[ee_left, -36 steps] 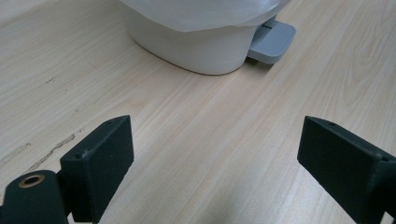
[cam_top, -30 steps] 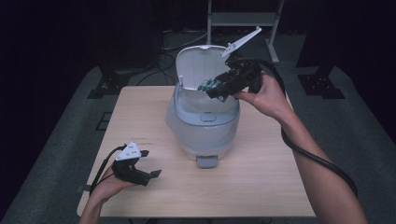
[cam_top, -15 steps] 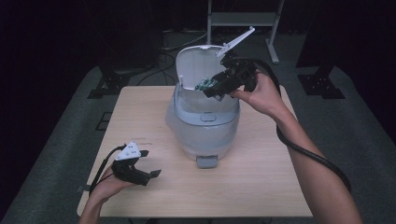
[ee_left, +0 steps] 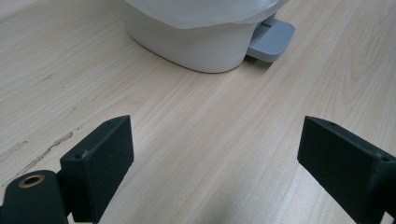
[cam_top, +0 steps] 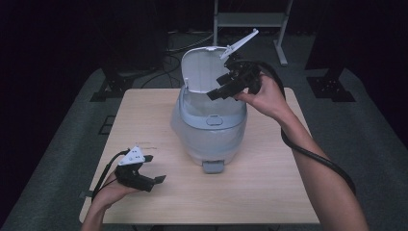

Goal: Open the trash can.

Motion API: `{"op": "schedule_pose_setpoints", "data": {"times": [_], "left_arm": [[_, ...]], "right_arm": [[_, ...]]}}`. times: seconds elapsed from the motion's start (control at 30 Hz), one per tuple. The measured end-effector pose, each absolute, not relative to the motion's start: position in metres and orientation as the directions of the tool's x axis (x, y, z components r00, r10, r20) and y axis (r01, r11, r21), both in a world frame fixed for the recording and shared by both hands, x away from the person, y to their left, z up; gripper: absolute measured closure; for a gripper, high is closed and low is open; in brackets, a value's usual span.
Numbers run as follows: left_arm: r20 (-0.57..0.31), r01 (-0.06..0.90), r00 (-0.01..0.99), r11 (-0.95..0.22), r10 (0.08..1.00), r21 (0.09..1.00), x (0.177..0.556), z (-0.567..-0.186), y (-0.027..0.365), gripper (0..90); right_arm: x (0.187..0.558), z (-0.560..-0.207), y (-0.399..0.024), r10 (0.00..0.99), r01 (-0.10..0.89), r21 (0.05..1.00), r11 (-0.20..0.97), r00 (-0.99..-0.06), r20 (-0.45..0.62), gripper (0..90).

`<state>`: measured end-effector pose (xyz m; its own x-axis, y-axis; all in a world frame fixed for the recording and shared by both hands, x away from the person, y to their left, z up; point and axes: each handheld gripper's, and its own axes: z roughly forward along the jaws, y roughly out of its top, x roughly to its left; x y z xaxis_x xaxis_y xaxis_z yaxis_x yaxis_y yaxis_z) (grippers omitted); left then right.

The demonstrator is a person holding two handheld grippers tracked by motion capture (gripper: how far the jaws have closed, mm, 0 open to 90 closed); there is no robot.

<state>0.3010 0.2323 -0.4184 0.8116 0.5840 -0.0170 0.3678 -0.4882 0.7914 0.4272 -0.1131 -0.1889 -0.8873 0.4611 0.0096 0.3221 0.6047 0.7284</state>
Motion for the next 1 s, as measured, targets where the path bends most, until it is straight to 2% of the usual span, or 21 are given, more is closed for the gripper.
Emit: {"op": "schedule_pose_setpoints", "data": {"times": [0.2,0.53,0.77,1.0], "left_arm": [[-0.019,0.368,0.810,-0.484,0.586,0.794,0.302,-0.418,0.233,9.8],[-0.019,0.371,0.809,-0.486,0.587,0.791,0.302,-0.419,0.233,9.8],[-0.023,0.375,0.810,-0.488,0.586,0.788,0.302,-0.420,0.233,9.8],[-0.025,0.377,0.807,-0.481,0.591,0.792,0.302,-0.420,0.234,9.8]], "right_arm": [[0.428,-0.190,-0.122,0.466,0.330,0.733,0.595,-0.885,0.020,35.2],[0.424,-0.188,-0.145,0.473,0.341,0.733,0.589,-0.881,0.031,51.3],[0.424,-0.187,-0.162,0.480,0.360,0.730,0.581,-0.876,0.050,65.7],[0.425,-0.190,-0.174,0.495,0.385,0.726,0.570,-0.866,0.071,74.5]]}}
